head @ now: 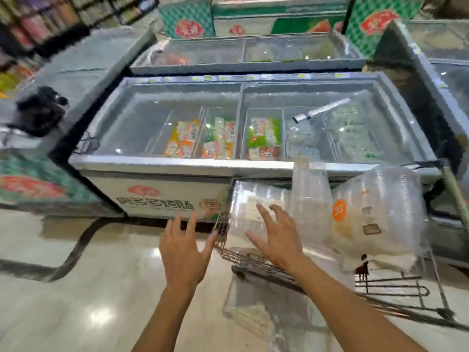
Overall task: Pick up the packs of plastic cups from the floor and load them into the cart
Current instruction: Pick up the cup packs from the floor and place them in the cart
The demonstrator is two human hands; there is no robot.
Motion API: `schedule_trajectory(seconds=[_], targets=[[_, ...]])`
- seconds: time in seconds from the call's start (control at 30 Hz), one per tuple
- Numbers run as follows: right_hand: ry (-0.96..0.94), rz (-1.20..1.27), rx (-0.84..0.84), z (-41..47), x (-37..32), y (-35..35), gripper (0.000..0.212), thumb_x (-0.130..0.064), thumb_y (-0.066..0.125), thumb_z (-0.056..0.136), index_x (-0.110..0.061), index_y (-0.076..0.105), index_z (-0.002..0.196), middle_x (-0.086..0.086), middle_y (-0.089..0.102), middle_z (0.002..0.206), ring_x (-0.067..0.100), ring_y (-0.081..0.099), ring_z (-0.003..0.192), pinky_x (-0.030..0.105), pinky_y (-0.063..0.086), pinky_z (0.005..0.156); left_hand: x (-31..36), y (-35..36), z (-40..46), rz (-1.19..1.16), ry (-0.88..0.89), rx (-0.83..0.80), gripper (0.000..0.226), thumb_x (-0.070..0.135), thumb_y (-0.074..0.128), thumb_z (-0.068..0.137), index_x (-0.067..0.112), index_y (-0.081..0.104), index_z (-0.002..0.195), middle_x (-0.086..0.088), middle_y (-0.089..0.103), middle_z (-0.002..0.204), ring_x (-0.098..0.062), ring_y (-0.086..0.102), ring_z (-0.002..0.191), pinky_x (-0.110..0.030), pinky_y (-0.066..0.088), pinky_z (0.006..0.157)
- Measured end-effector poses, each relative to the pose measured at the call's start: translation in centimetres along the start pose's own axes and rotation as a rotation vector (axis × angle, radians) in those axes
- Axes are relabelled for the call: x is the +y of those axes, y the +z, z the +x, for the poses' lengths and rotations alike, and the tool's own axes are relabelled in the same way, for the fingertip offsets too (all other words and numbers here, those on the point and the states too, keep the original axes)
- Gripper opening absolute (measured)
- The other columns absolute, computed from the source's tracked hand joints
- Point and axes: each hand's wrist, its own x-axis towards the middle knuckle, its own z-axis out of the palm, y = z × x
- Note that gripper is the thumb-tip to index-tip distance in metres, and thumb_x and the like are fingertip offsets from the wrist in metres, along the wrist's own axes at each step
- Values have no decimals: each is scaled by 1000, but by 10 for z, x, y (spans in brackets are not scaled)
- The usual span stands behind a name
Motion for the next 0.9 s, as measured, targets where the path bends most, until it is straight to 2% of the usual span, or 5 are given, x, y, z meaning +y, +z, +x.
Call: schedule_trajectory(seconds=[0.2, 0.37, 0.53, 0.63, 0.9], targets=[[-343, 16, -38, -14, -143, 43, 77, -73, 44, 93, -26, 41, 154, 18, 50, 141, 35, 49, 126, 51, 46, 103, -121, -71, -90, -25, -273, 175, 74, 71, 45, 94, 31, 45, 155, -14, 41, 160, -38, 36, 147, -57, 36, 114], [-522, 42, -60, -66, -267, 88, 77, -76, 42, 93, -26, 44, 152, 23, 49, 142, 40, 48, 127, 53, 44, 105, -217, -130, -191, 25, -486, 280, 73, 70, 50, 97, 34, 38, 158, -12, 39, 162, -36, 36, 147, -54, 34, 116], [-739, 53, -97, -127, -377, 135, 77, -73, 48, 94, -25, 43, 153, 21, 47, 144, 37, 48, 127, 49, 44, 103, -293, -172, -290, 20, -738, 347, 74, 77, 41, 95, 38, 36, 158, -9, 35, 165, -34, 31, 150, -55, 31, 118], [-862, 50, -163, -155, -437, 171, 77, -74, 49, 94, -27, 41, 155, 21, 47, 146, 37, 47, 130, 48, 43, 103, -332, -188, -340, 3, -907, 391, 77, 77, 42, 92, 39, 35, 159, -8, 32, 166, -33, 28, 151, -53, 26, 120], [-1123, 118, -365, -204, -596, 274, 74, -73, 47, 96, -30, 39, 156, 19, 46, 149, 35, 46, 133, 49, 43, 104, -441, -208, -432, 15, -1277, 460, 80, 77, 46, 89, 38, 38, 157, -7, 33, 166, -33, 29, 151, -54, 29, 119]])
